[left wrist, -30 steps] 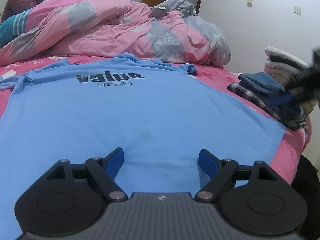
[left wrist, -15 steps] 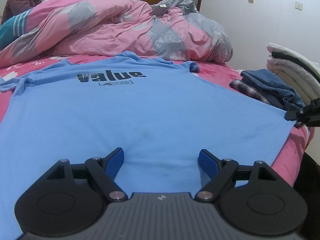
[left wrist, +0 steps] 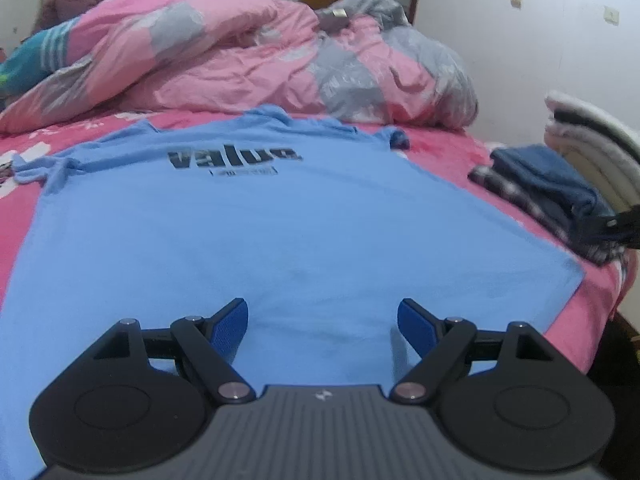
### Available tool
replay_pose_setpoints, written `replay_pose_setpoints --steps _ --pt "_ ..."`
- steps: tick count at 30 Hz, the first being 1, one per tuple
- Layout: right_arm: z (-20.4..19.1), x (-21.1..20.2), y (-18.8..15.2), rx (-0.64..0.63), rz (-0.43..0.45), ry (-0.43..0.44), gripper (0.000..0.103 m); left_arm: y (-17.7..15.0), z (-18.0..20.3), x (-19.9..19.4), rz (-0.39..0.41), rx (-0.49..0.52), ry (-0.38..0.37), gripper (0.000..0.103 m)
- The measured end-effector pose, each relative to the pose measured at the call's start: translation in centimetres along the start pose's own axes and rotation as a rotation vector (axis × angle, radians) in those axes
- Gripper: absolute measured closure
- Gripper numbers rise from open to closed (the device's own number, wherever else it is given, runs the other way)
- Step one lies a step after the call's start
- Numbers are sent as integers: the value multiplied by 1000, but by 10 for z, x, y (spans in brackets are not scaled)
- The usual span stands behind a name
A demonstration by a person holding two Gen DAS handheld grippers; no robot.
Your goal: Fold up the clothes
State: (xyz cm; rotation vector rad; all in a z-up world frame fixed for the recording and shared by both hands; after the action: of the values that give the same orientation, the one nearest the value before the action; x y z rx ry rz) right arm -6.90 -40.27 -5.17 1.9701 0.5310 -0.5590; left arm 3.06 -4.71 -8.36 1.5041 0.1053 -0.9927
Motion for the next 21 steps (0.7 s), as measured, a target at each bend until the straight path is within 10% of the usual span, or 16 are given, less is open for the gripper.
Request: replay_pose_setpoints --steps 10,21 --pt "-59 62 -45 -365 -49 -77 89 -38 -4 -37 -41 3 155 20" --pt "-69 14 -38 -282 -68 37 81 -70 -26 -109 -23 -91 241 20"
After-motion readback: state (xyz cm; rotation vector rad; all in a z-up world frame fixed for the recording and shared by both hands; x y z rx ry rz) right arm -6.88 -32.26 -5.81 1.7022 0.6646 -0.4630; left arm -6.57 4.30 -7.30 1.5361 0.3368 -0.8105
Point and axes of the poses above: each gripper's, at about its wrist camera, not at the fingertips, and x roughly the way its jaws point, z to its right, y to its top, the point moved 1 cm from there along x, roughly the way its jaws point, and after that the axes turned 5 degrees about -z, right-handed, at the moved point
